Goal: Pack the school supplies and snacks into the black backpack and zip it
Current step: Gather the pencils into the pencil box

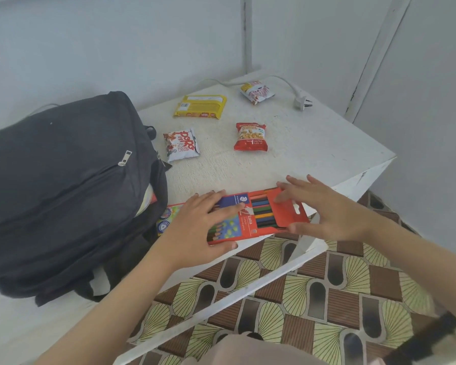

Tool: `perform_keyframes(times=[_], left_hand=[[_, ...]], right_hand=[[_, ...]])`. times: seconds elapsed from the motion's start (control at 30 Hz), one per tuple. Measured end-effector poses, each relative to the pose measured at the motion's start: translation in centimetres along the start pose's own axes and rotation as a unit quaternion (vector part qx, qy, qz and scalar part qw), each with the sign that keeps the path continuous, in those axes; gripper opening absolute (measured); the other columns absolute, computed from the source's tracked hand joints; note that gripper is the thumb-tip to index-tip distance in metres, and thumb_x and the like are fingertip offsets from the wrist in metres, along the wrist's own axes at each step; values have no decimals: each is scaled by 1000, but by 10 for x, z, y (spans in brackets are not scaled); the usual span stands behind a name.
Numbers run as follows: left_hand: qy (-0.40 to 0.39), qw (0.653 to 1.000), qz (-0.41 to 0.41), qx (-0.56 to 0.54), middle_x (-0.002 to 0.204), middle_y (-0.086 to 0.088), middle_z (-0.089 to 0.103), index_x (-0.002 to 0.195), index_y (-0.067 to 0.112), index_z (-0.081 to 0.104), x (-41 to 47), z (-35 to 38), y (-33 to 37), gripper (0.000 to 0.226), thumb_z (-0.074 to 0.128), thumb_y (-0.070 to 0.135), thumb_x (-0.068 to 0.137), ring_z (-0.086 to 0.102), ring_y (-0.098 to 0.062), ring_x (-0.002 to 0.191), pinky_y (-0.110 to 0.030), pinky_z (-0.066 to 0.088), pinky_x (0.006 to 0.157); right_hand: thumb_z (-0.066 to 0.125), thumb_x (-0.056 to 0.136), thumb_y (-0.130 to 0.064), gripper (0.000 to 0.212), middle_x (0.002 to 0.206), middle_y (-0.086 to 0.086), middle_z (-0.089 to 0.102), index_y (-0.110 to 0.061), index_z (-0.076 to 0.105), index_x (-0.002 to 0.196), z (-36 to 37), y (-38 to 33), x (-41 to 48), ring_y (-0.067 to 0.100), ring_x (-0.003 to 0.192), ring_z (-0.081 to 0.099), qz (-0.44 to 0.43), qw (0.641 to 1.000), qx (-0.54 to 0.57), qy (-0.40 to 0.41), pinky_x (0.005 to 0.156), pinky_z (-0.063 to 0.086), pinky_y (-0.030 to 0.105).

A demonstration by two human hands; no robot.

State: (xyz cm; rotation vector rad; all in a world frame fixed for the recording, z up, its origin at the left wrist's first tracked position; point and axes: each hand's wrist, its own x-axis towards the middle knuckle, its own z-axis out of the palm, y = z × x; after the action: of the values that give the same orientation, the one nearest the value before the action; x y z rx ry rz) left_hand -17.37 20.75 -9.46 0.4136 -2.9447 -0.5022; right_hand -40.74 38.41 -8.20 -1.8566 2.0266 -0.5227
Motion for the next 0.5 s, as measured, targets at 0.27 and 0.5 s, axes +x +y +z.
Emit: perform_keyframes(times=[0.27, 0.5], left_hand=[[15, 999, -9, -37, 146, 8, 35, 134, 44, 42, 0, -1, 2, 67, 49, 69, 72, 25, -6, 130, -16, 7, 102], [0, 999, -24, -44, 149, 10, 31, 133, 49, 38, 2, -3, 7, 67, 57, 64, 71, 20, -5, 134, -7, -1, 99]], right_hand=[[64, 63, -70, 60, 145, -19, 32, -53, 43, 116, -5, 2, 7, -26, 126, 5, -4, 1000, 17, -23, 113, -3, 20], [57, 54, -82, 80, 146, -4, 41, -38, 58, 121, -2, -5, 10, -13, 129, 21, -6, 1000, 29, 5, 115, 7, 26]])
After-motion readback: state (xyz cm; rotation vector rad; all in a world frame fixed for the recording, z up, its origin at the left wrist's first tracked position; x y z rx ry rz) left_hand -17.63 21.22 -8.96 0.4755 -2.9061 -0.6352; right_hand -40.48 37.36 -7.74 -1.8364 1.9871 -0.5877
